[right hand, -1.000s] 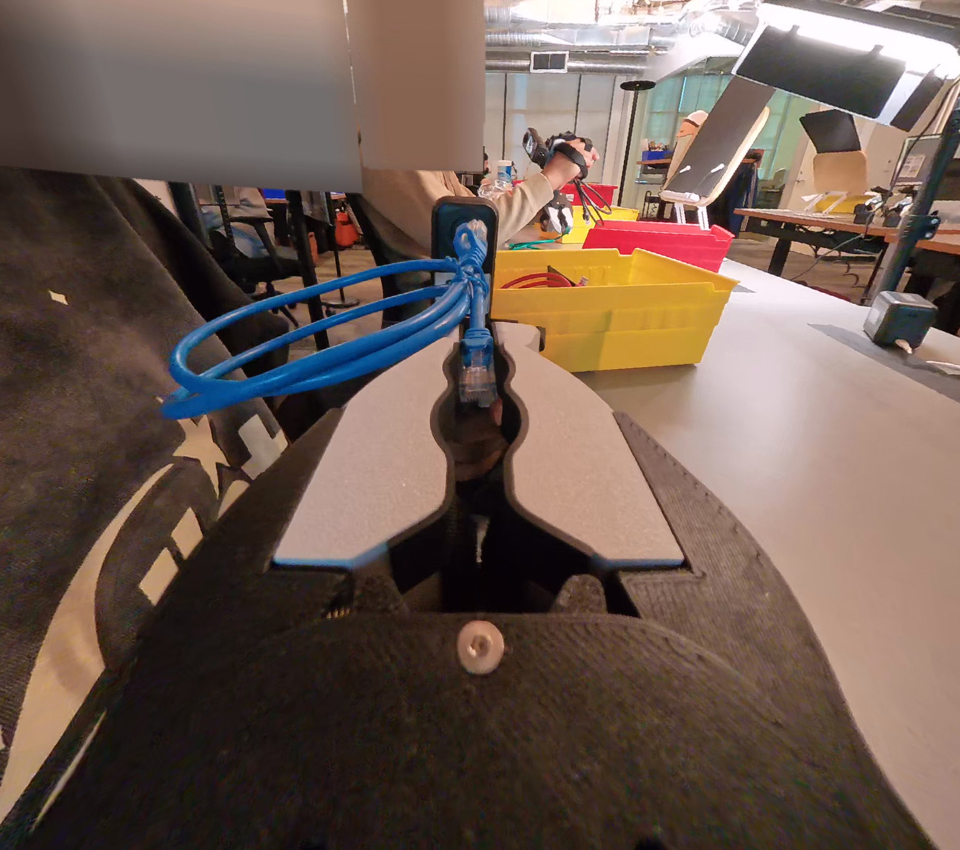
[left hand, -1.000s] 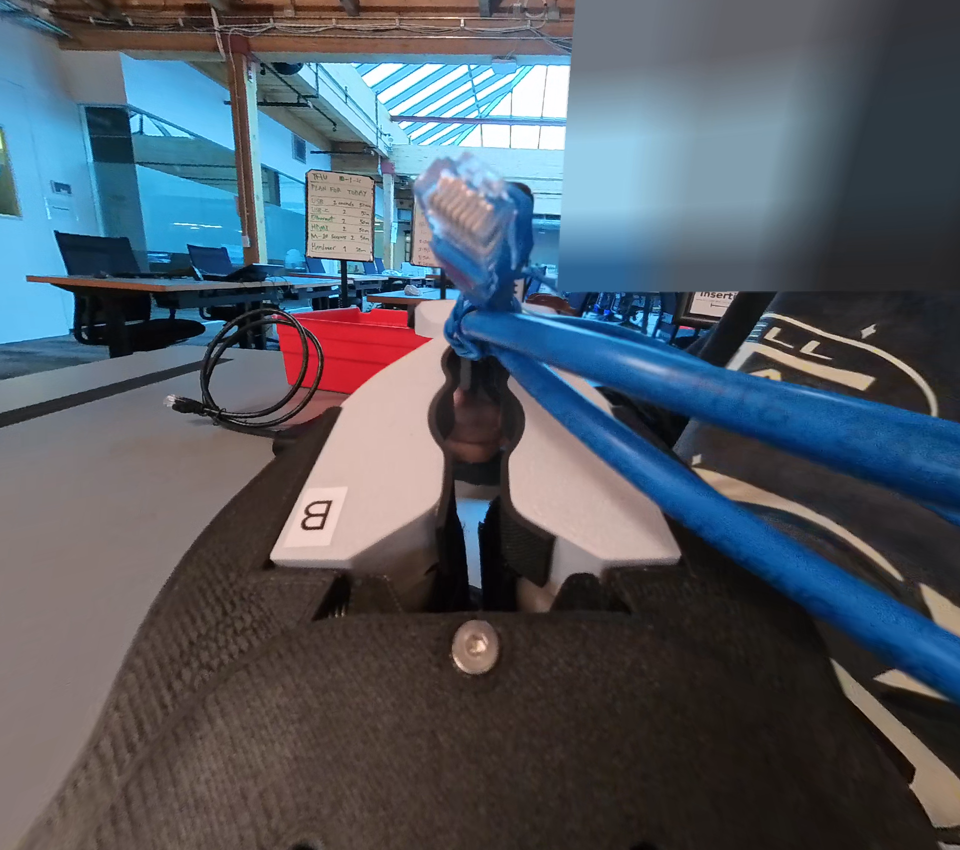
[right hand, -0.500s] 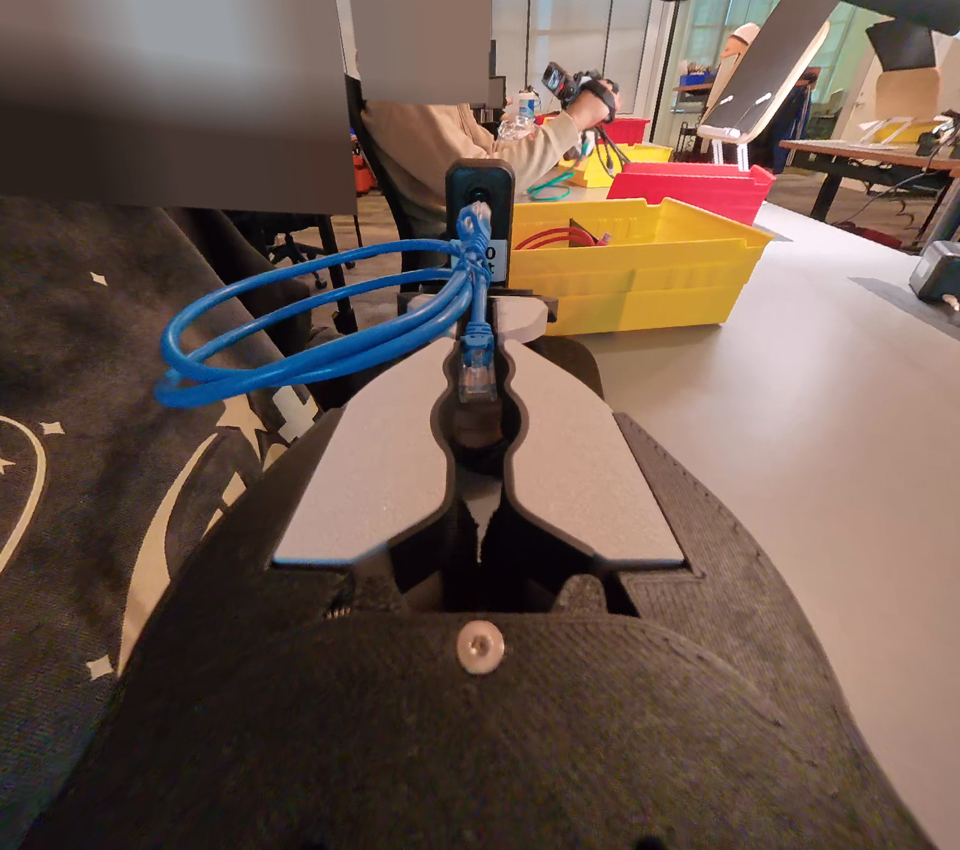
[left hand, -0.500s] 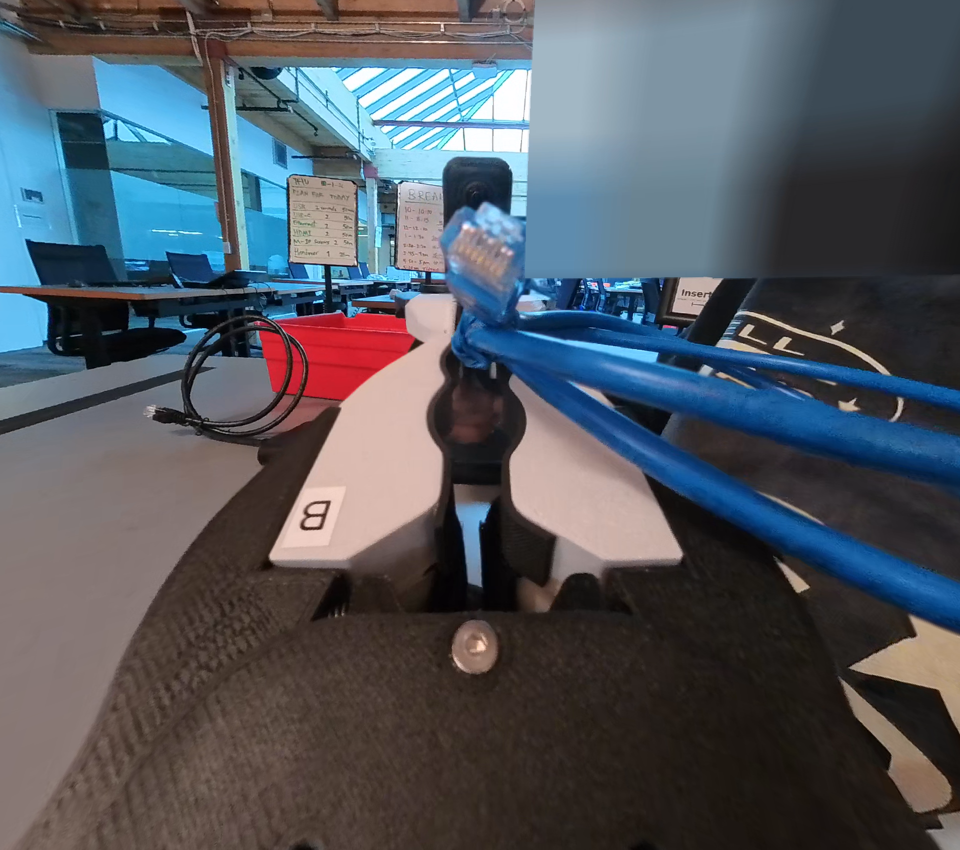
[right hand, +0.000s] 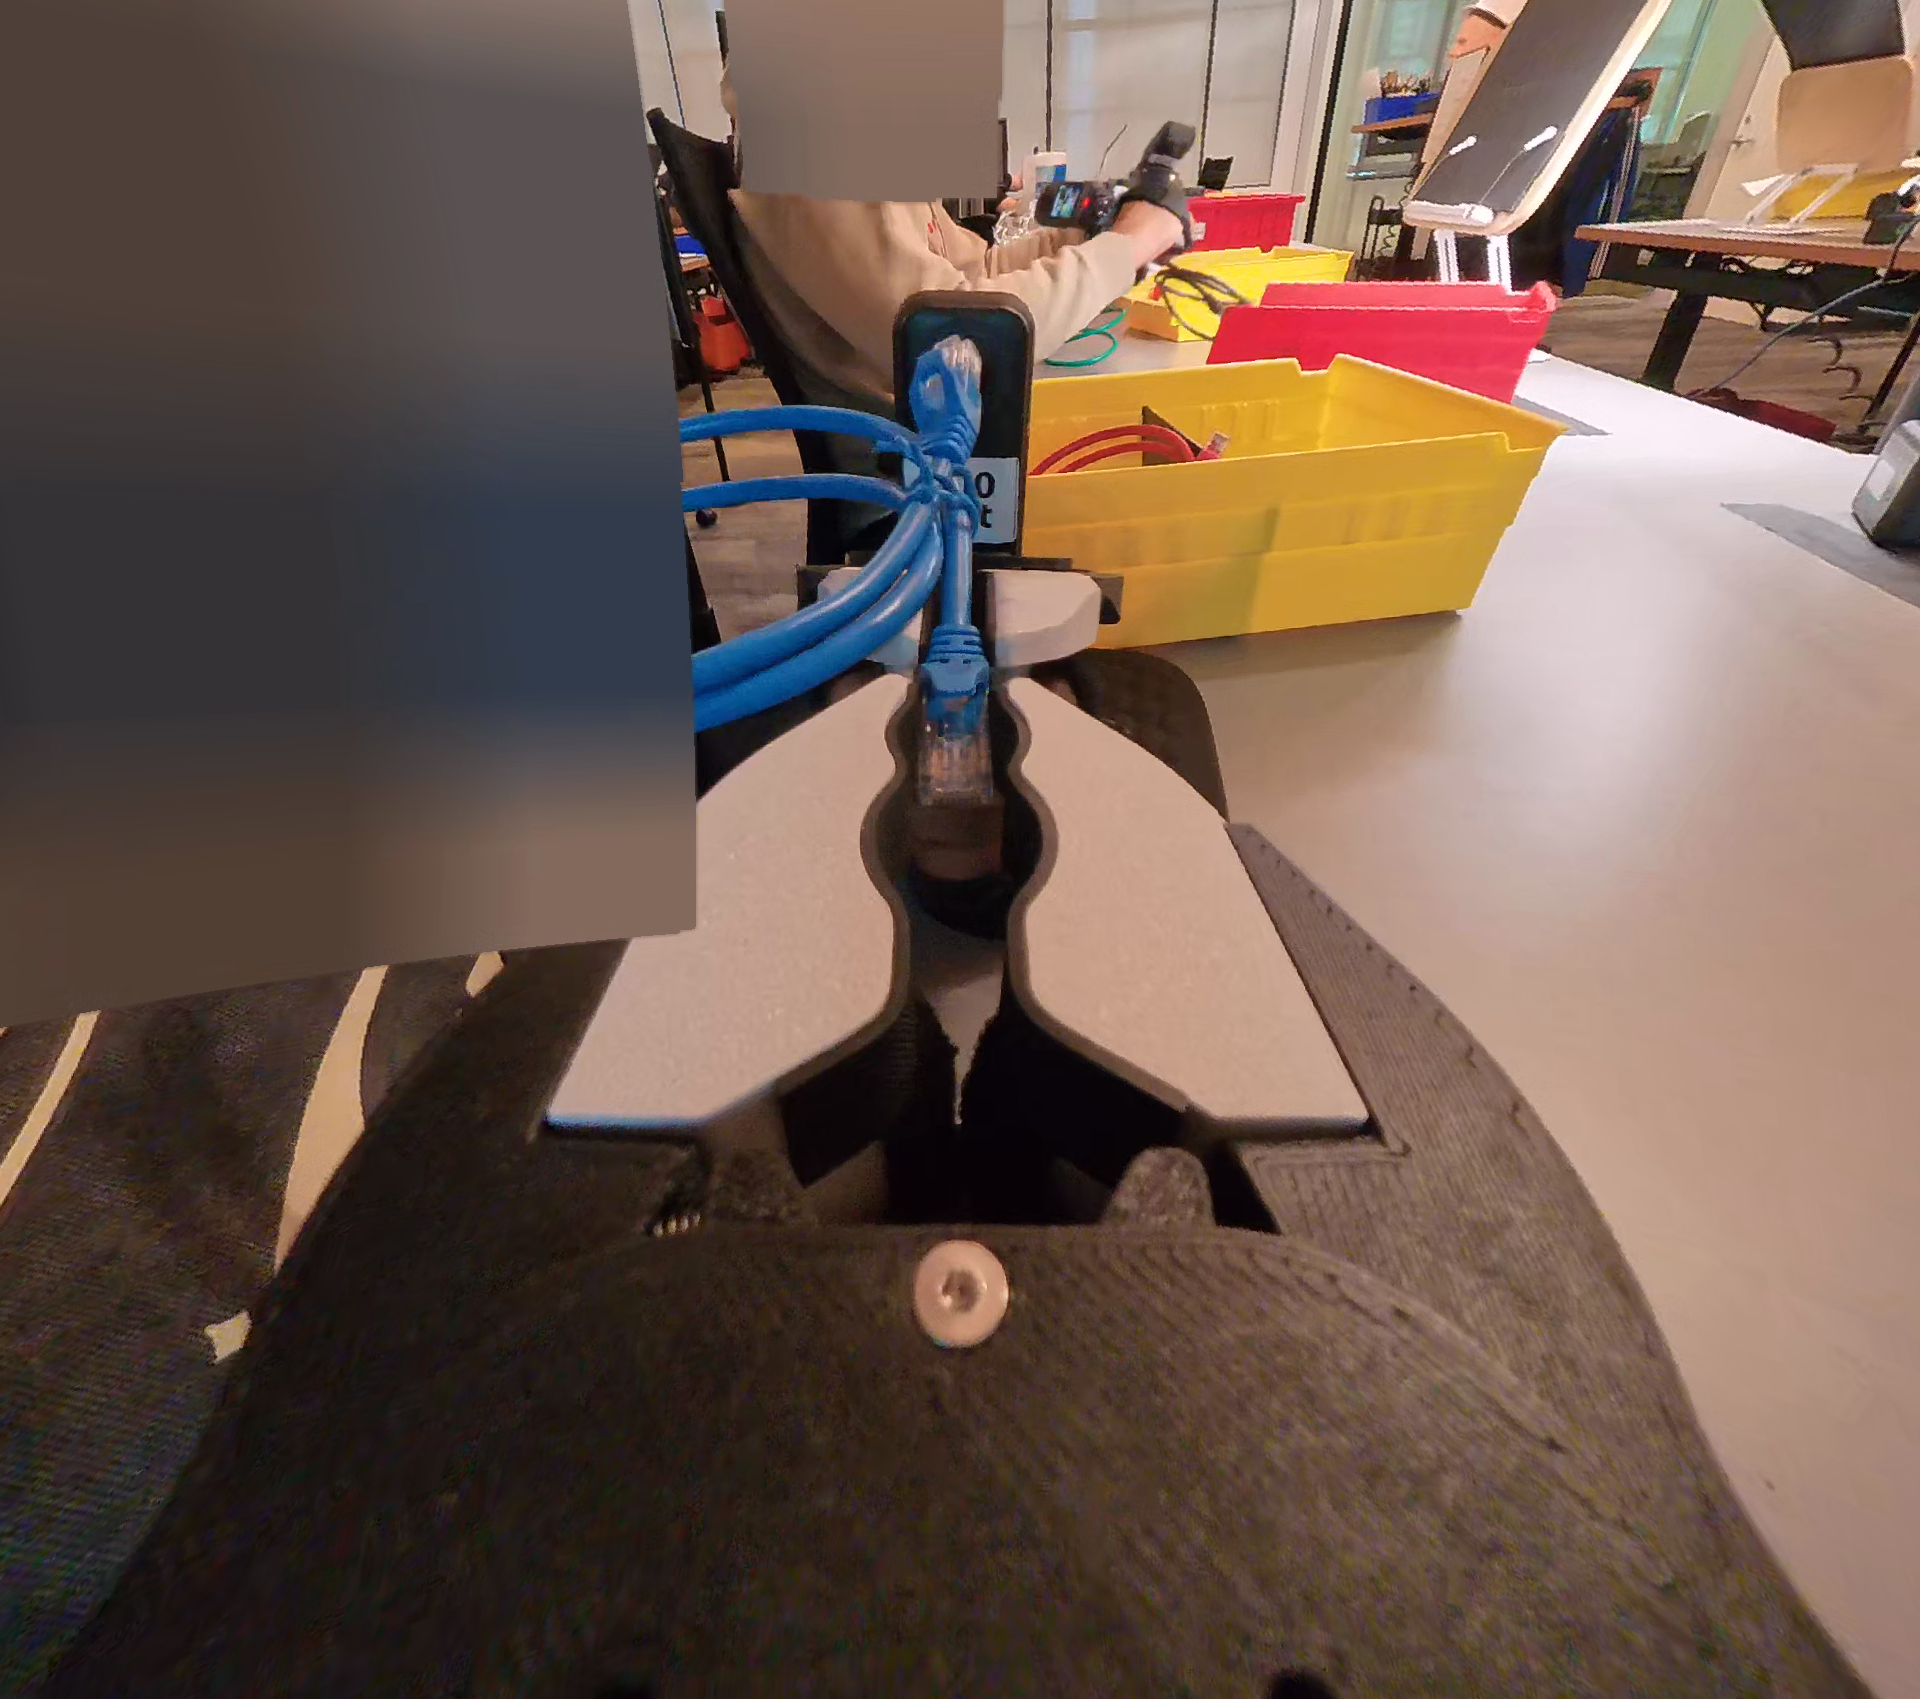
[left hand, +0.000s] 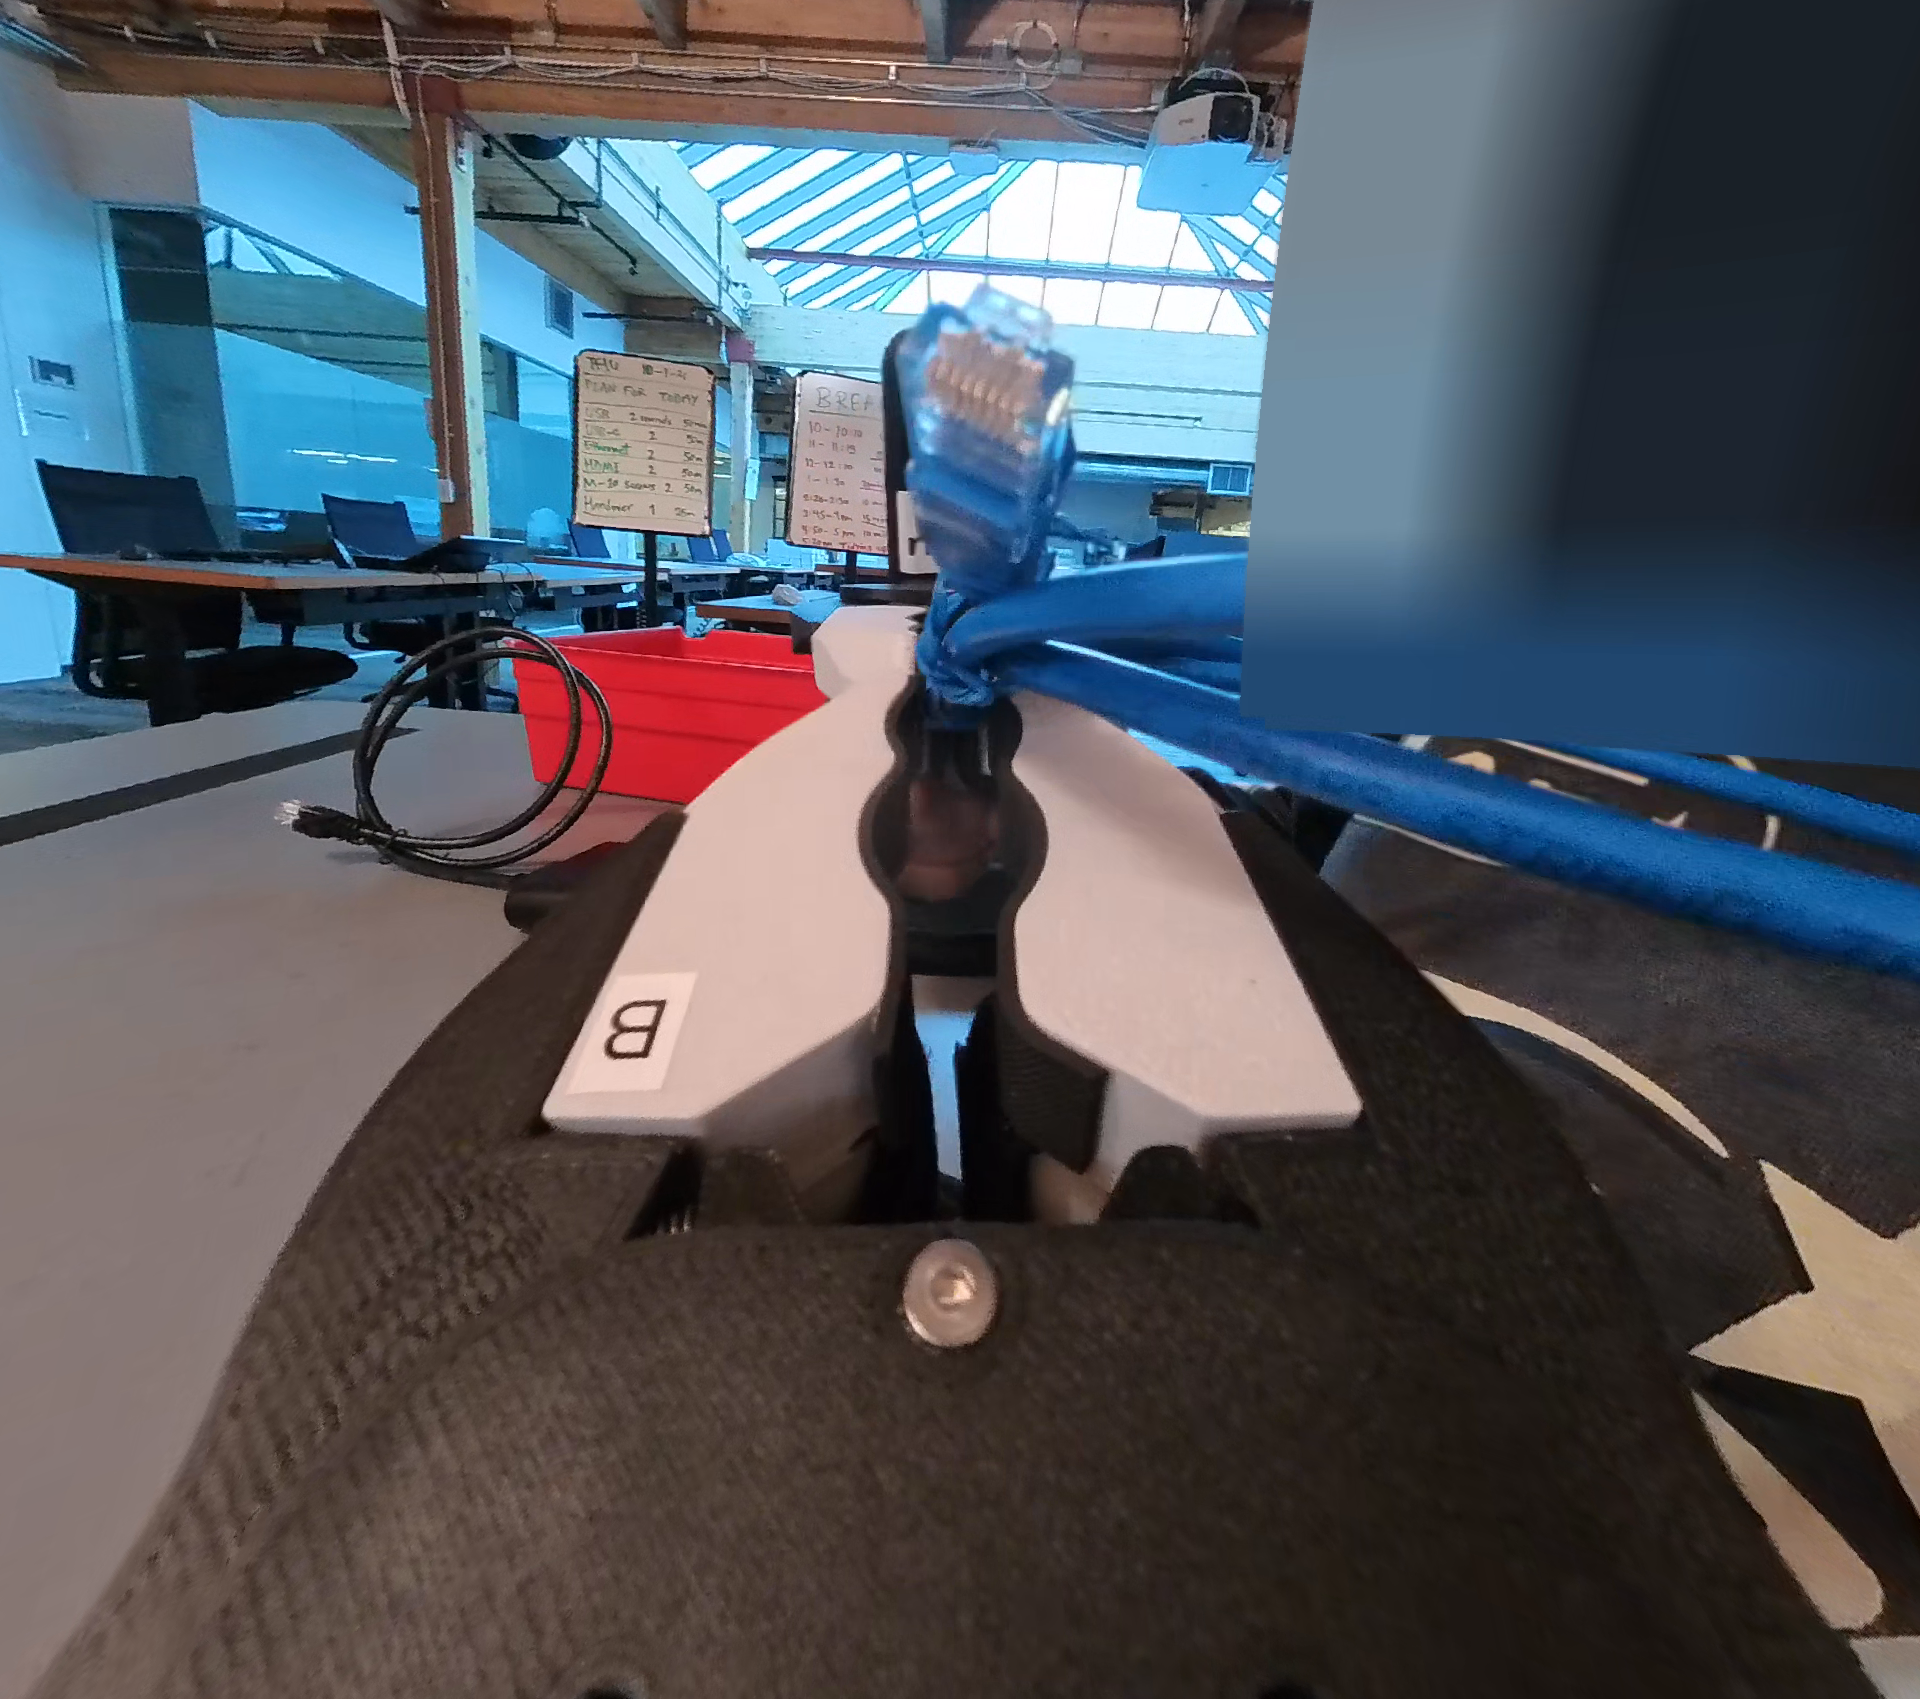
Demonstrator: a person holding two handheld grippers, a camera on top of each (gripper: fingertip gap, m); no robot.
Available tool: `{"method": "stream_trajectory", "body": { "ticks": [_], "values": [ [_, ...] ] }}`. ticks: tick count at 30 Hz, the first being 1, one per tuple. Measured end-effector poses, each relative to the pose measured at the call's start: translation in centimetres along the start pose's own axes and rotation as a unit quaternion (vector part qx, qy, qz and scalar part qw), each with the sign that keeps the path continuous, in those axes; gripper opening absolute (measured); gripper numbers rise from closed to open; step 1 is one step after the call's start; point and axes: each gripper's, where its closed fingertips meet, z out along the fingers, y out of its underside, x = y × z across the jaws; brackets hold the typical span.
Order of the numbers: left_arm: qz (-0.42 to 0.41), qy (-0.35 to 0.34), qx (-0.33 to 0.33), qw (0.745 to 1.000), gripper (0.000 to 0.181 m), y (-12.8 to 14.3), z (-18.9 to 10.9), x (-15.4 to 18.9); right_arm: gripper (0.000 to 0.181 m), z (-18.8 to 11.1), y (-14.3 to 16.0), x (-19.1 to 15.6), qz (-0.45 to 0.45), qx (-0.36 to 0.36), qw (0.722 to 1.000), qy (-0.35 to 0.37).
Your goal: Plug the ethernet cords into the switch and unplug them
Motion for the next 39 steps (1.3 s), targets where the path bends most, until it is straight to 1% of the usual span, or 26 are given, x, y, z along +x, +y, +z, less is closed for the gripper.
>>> {"method": "stream_trajectory", "body": {
  "ticks": [7,12,14,24,39],
  "values": [
    [0.000,-0.006,-0.008,1.000,0.010,0.21,0.07,-0.21,0.011,-0.12,0.28,0.18,0.002,0.001,1.000,0.000],
    [0.000,-0.013,-0.011,1.000,0.013,0.31,0.10,-0.39,0.012,-0.14,0.55,0.18,0.001,-0.015,1.000,0.003],
    [-0.003,-0.009,-0.010,1.000,0.011,0.28,0.09,-0.31,0.012,-0.08,0.66,0.21,-0.001,-0.019,1.000,0.005],
    [0.001,-0.027,-0.003,1.000,0.011,0.17,-0.22,-0.48,0.012,0.21,0.70,0.37,0.000,-0.015,1.000,-0.004],
    [-0.023,-0.028,-0.015,0.999,0.009,0.52,-0.04,-0.99,0.011,-0.15,0.83,0.88,0.000,-0.014,1.000,0.012]
  ]
}}
